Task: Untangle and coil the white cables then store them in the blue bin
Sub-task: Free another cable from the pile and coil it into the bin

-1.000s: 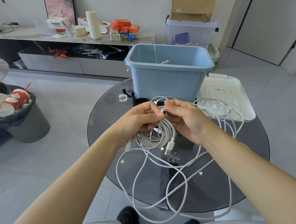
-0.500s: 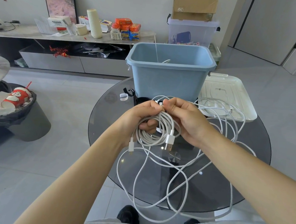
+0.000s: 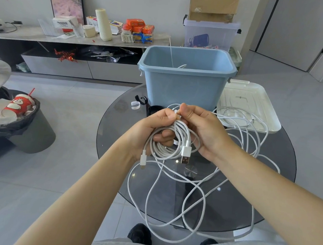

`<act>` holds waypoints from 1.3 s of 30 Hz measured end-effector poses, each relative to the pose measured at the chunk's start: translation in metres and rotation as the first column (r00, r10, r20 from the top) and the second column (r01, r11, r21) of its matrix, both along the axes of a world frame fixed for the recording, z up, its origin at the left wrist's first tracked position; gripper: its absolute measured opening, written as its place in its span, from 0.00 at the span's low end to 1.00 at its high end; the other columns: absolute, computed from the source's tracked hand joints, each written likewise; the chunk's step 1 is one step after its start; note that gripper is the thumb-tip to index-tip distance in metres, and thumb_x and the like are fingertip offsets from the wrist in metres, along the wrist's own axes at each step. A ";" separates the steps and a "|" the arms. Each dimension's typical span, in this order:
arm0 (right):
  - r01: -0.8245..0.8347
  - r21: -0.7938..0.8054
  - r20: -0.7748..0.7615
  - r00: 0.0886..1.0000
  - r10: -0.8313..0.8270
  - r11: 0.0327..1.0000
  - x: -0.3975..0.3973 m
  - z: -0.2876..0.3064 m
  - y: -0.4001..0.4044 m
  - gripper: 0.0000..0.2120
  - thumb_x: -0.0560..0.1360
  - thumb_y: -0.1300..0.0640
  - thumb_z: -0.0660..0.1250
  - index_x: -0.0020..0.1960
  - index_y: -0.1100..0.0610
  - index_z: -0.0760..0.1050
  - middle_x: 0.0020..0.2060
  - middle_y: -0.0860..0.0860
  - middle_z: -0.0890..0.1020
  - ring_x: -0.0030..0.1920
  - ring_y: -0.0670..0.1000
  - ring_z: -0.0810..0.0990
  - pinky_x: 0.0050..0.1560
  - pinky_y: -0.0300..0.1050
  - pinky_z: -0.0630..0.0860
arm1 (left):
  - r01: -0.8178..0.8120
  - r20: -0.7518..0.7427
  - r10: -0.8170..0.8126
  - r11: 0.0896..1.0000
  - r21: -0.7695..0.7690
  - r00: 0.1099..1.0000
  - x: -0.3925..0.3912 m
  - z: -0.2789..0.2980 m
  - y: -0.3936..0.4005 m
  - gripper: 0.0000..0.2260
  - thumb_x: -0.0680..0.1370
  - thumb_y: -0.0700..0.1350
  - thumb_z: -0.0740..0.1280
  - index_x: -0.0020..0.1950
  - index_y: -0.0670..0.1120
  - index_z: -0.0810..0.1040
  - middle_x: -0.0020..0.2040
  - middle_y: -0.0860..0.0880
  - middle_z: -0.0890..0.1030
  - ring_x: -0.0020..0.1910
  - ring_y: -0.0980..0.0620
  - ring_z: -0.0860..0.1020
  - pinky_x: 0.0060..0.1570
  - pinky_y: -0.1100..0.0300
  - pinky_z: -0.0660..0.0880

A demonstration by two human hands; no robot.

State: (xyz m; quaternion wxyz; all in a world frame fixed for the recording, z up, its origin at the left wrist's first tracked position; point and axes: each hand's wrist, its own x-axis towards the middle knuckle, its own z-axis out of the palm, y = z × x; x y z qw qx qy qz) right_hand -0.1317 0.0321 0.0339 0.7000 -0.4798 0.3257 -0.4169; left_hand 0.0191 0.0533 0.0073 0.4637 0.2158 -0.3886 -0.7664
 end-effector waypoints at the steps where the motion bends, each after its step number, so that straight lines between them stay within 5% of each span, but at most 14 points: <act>1: -0.004 0.011 0.012 1.000 0.004 1.000 0.000 0.001 0.001 0.10 0.68 0.52 0.69 0.40 0.60 0.77 0.33 0.55 0.76 0.32 0.52 0.76 0.36 0.42 0.77 | 0.014 -0.012 -0.014 1.000 -0.007 1.000 0.000 -0.001 -0.001 0.16 0.75 0.42 0.67 0.55 0.41 0.63 0.27 0.48 0.69 0.20 0.60 0.64 0.25 0.66 0.61; 8: 0.040 0.023 0.023 0.999 -0.041 0.999 0.001 0.001 0.000 0.08 0.74 0.56 0.67 0.39 0.60 0.77 0.30 0.53 0.76 0.30 0.50 0.75 0.33 0.40 0.77 | 0.012 -0.022 -0.013 0.999 -0.032 1.000 0.002 -0.004 -0.002 0.16 0.73 0.42 0.70 0.50 0.40 0.64 0.27 0.47 0.70 0.20 0.60 0.64 0.25 0.66 0.60; 13: 0.038 0.000 0.021 0.999 -0.038 0.999 0.002 0.002 0.002 0.10 0.66 0.52 0.70 0.38 0.59 0.78 0.33 0.55 0.76 0.31 0.50 0.76 0.34 0.40 0.77 | -0.026 -0.002 0.026 0.998 -0.050 1.000 0.001 -0.003 0.000 0.13 0.71 0.43 0.73 0.43 0.41 0.69 0.27 0.47 0.69 0.20 0.60 0.63 0.25 0.66 0.59; 17: 0.031 -0.011 0.024 0.999 -0.031 0.999 0.002 0.003 0.004 0.09 0.63 0.51 0.71 0.35 0.57 0.80 0.31 0.56 0.79 0.30 0.53 0.79 0.35 0.44 0.79 | 0.004 0.021 -0.003 0.999 -0.038 1.000 0.001 -0.004 -0.002 0.08 0.76 0.43 0.66 0.40 0.41 0.70 0.25 0.49 0.70 0.20 0.59 0.62 0.26 0.65 0.58; 22: -0.002 -0.045 0.020 1.000 0.003 0.999 0.001 0.002 0.006 0.14 0.65 0.52 0.70 0.43 0.62 0.81 0.33 0.58 0.83 0.31 0.54 0.83 0.34 0.45 0.81 | 0.032 0.082 -0.029 0.999 -0.029 0.996 -0.002 0.001 0.000 0.09 0.78 0.42 0.60 0.38 0.44 0.73 0.25 0.51 0.70 0.19 0.61 0.61 0.28 0.62 0.51; 24: -0.002 -0.123 -0.055 0.998 -0.005 0.992 -0.001 0.001 0.000 0.13 0.66 0.51 0.70 0.43 0.60 0.82 0.37 0.55 0.84 0.38 0.52 0.83 0.42 0.43 0.79 | 0.011 0.113 -0.011 1.000 -0.001 0.994 -0.002 0.003 0.001 0.09 0.77 0.42 0.60 0.38 0.44 0.74 0.25 0.51 0.69 0.19 0.61 0.60 0.28 0.61 0.50; 27: -0.077 -0.250 -0.250 0.968 0.012 0.965 -0.009 0.001 -0.009 0.10 0.63 0.47 0.71 0.40 0.52 0.84 0.43 0.52 0.84 0.46 0.50 0.80 0.53 0.45 0.74 | -0.023 0.200 0.008 0.997 0.073 0.980 0.001 0.005 0.003 0.10 0.77 0.43 0.60 0.36 0.45 0.72 0.23 0.51 0.68 0.19 0.59 0.57 0.28 0.62 0.50; 31: -0.257 -0.357 -0.426 0.900 0.089 0.898 -0.022 0.003 -0.016 0.02 0.71 0.54 0.70 0.40 0.52 0.80 0.38 0.42 0.82 0.43 0.40 0.78 0.51 0.33 0.71 | -0.022 0.335 -0.046 0.980 0.198 0.941 0.002 0.008 0.005 0.08 0.73 0.43 0.62 0.36 0.45 0.66 0.22 0.52 0.65 0.18 0.59 0.57 0.24 0.65 0.51; 34: -0.338 -0.420 -0.510 0.856 0.089 0.842 -0.024 0.001 -0.017 0.06 0.76 0.61 0.66 0.42 0.52 0.77 0.36 0.40 0.78 0.40 0.37 0.75 0.47 0.29 0.70 | -0.035 0.418 -0.074 0.968 0.247 0.905 0.000 0.013 0.005 0.08 0.73 0.43 0.64 0.36 0.45 0.68 0.22 0.51 0.64 0.17 0.59 0.57 0.23 0.66 0.52; 36: -0.317 -0.423 -0.502 0.862 0.072 0.849 -0.022 -0.004 -0.017 0.08 0.78 0.61 0.64 0.41 0.51 0.75 0.34 0.39 0.76 0.37 0.39 0.73 0.44 0.31 0.69 | -0.089 0.518 -0.050 0.967 0.239 0.854 -0.002 0.016 0.004 0.13 0.76 0.42 0.63 0.31 0.46 0.71 0.23 0.51 0.64 0.17 0.59 0.56 0.24 0.65 0.51; 39: -0.170 -0.359 -0.284 0.957 0.066 0.918 -0.019 -0.004 -0.016 0.10 0.78 0.61 0.61 0.40 0.51 0.74 0.33 0.41 0.75 0.33 0.44 0.67 0.38 0.33 0.65 | -0.198 0.670 0.049 0.969 0.149 0.741 -0.005 0.016 0.006 0.14 0.77 0.42 0.63 0.32 0.46 0.67 0.24 0.50 0.64 0.20 0.56 0.55 0.25 0.63 0.51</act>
